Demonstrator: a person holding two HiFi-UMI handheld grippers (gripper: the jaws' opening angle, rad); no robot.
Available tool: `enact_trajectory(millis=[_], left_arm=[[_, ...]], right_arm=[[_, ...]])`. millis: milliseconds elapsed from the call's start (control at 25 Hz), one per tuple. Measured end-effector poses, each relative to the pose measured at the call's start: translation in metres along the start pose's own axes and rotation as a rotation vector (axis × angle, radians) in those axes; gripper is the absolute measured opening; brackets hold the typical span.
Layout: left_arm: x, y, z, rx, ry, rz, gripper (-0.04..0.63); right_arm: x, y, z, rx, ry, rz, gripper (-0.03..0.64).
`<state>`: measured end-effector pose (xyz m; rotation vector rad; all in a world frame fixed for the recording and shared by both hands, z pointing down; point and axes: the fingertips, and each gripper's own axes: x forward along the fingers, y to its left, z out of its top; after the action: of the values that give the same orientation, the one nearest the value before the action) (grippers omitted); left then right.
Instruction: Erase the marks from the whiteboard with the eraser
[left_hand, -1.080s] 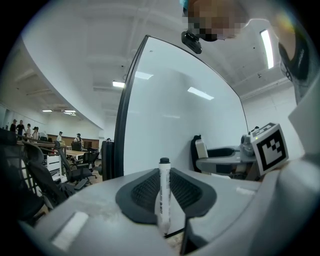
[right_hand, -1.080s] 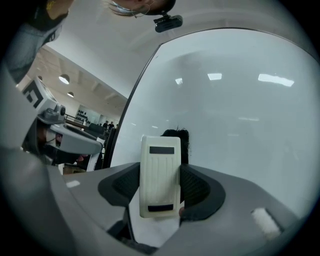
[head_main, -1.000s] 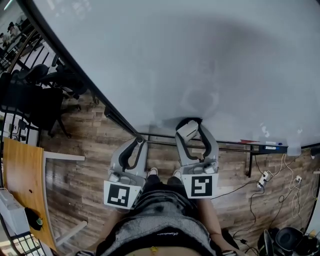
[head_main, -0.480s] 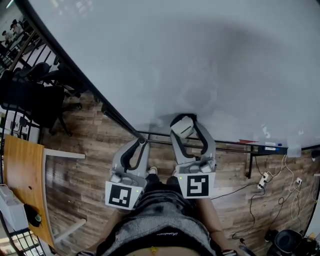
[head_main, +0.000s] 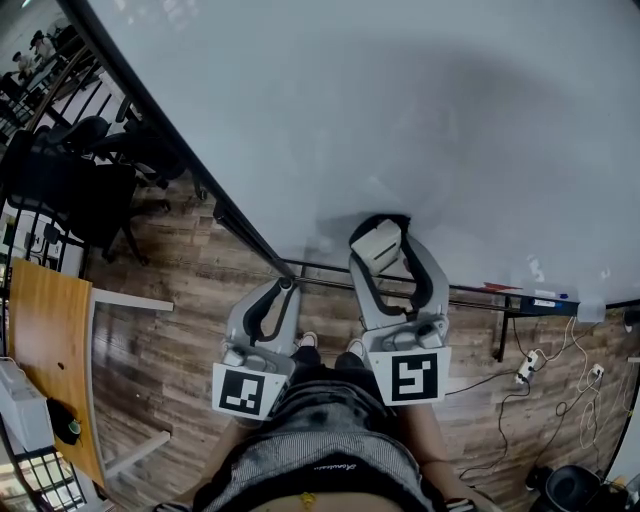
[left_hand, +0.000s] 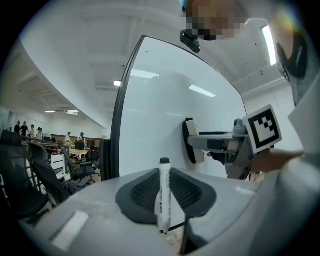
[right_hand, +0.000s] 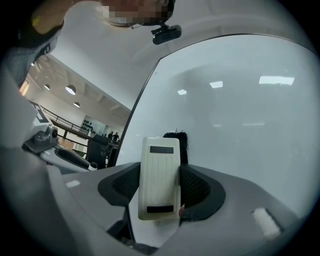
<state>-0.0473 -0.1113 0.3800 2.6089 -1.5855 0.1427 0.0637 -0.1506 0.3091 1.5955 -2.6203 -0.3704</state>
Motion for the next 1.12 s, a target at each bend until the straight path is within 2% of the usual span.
enact_trajectory(millis=[120,440,600,720,920,1120], left_arm=[[-0.002,0.002,-0.002,-0.002,0.005,0.006,0.075],[0.003,0.0,0.0,0.013,0.006,-0.016,0.075],[0.002,-0.003,0.0,0.014,0.012,-0.023,0.075],[0.001,-0.004,0.001,0.013,0.011,-0.026,0.075],[-0.003,-0.001,0.0,0.006,0.01,-0.019,0.075],[-0.006,0.0,-0.001,0.002,0.006,-0.019,0.075]], right_arm=[[-0.003,-0.001,-0.01,0.003,0.003,-0.017,0.253],[-0.01,-0.002,-0.057,-0.026,0.133,-0.037,0.253],[-0.011,0.0,-0.067,-0.021,0.153,-0.04,0.253],[-0.011,0.0,-0.057,-0.021,0.141,-0.044,0.253],[-0.009,-0.007,-0.014,-0.026,0.026,-0.078,0.252],[-0.01,-0.01,0.0,-0.047,0.0,-0.088,0.252]])
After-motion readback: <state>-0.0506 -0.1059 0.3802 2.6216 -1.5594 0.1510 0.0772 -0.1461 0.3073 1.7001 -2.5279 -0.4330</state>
